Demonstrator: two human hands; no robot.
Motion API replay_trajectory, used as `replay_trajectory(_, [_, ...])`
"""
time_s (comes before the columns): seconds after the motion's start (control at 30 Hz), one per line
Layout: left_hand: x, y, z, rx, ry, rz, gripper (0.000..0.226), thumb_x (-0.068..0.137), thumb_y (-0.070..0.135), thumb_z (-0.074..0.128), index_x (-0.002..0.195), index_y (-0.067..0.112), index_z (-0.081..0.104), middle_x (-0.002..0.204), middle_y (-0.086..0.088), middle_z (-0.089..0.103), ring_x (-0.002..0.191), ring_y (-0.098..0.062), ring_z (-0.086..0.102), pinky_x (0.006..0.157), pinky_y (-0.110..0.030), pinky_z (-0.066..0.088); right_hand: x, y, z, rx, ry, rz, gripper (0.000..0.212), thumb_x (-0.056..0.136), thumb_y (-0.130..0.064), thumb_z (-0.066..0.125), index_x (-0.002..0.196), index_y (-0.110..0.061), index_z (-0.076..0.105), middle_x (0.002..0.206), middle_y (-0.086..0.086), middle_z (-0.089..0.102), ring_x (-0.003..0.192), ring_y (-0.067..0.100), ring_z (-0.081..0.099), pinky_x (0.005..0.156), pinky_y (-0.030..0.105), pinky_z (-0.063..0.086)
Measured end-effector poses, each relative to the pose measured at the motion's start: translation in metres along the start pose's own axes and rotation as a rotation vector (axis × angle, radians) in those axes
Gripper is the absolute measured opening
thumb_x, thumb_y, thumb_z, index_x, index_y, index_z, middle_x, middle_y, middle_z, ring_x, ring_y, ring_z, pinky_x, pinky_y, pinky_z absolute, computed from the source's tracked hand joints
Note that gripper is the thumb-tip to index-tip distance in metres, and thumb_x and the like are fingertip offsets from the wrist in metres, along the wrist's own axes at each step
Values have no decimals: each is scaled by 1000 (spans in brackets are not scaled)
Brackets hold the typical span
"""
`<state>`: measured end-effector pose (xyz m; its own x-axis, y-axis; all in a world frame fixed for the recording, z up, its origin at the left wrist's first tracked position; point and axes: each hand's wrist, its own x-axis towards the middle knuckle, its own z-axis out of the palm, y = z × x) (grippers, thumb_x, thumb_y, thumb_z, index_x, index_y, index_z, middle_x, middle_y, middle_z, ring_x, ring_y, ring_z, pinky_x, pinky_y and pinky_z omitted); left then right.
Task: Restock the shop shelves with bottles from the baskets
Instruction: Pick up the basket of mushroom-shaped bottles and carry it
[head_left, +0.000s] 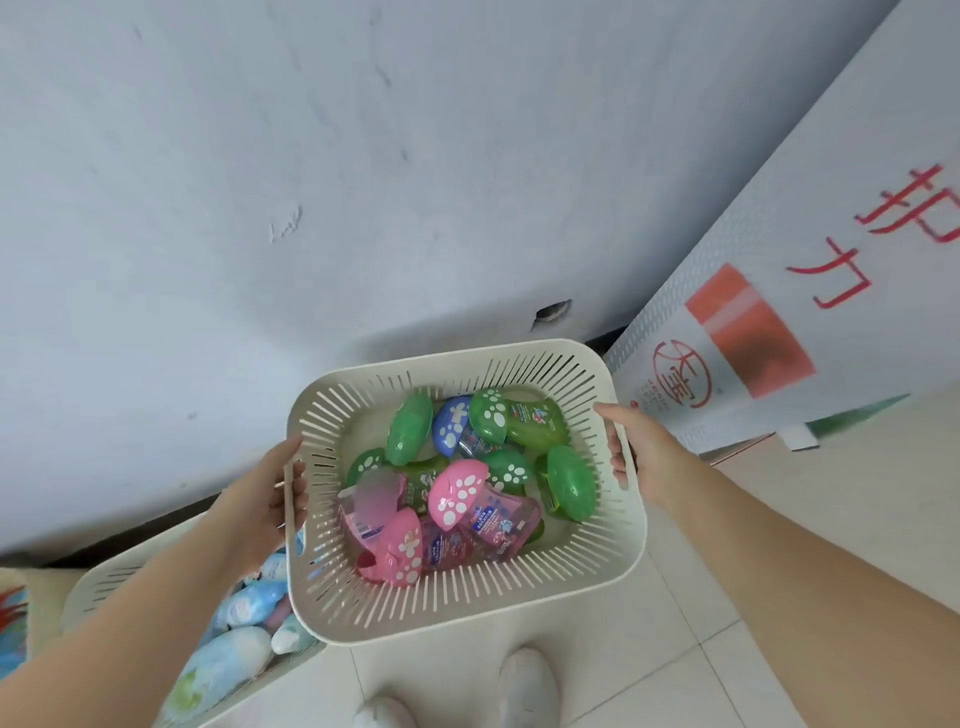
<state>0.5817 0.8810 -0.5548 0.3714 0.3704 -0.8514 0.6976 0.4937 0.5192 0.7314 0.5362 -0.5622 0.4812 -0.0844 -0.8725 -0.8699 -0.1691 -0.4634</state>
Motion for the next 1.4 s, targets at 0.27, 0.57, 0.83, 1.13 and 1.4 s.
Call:
replay_trajectory(0.27, [-129,61,16,66,-93,-31,33,86,44,59,70,16,52,50,1,39,49,-15,35,52,-26,33,-126,-49,-53,3,-7,-15,29,82,-42,62,93,-18,49,75,2,56,57,14,49,45,25,28])
replay_trajectory(0.57, [-231,93,9,118,-149,-17,44,81,53,60,59,21,39,45,5,41,36,-10,34,44,-22,26,-228,-83,-83,-79,4,-23,36,81,-46,62,78,-11,55,55,0,33,50,13,26,51,27,19])
replay_trajectory(0.83, [-304,127,11,201,-157,72,42,78,50,66,58,22,41,44,5,41,36,-8,36,35,-16,29,-300,-84,-105,18,-8,-44,30,77,-38,69,78,-17,48,59,0,39,52,13,33,55,29,22])
replay_trajectory(1.13, [-364,161,21,277,-215,143,38,78,47,68,65,23,41,42,9,36,31,-4,30,33,-11,26,-376,-73,-129,204,70,-136,30,79,-30,71,80,-10,49,74,3,49,49,13,47,29,16,32])
replay_trajectory(1.4, [-404,169,36,427,-414,223,33,79,41,68,64,19,49,44,7,43,36,-5,36,35,-14,31,-451,-16,-148,403,194,-189,31,80,-29,73,75,-13,47,80,5,46,62,15,47,25,10,27])
